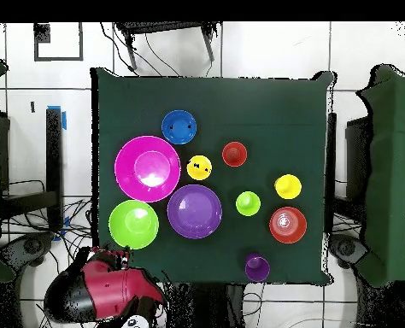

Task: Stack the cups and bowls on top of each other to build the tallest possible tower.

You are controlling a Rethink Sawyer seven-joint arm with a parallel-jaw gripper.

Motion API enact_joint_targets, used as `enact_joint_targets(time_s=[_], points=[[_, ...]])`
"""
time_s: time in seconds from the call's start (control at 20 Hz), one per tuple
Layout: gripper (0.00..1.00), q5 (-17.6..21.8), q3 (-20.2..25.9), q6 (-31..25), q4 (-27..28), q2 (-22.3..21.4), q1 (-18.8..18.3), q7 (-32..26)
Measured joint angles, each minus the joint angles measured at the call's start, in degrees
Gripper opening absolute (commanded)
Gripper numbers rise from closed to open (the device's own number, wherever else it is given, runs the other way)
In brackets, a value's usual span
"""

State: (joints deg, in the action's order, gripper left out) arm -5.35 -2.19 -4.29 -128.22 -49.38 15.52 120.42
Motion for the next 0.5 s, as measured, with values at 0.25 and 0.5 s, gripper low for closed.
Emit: enact_joint_targets(time_s=[0.25,0.5], points=[[1.0,0.0,0.0,3.5,-1.3,1.9,2.4,2.0],[1.0,0.0,0.0,7.0,-1.7,4.7,3.6,3.7]])
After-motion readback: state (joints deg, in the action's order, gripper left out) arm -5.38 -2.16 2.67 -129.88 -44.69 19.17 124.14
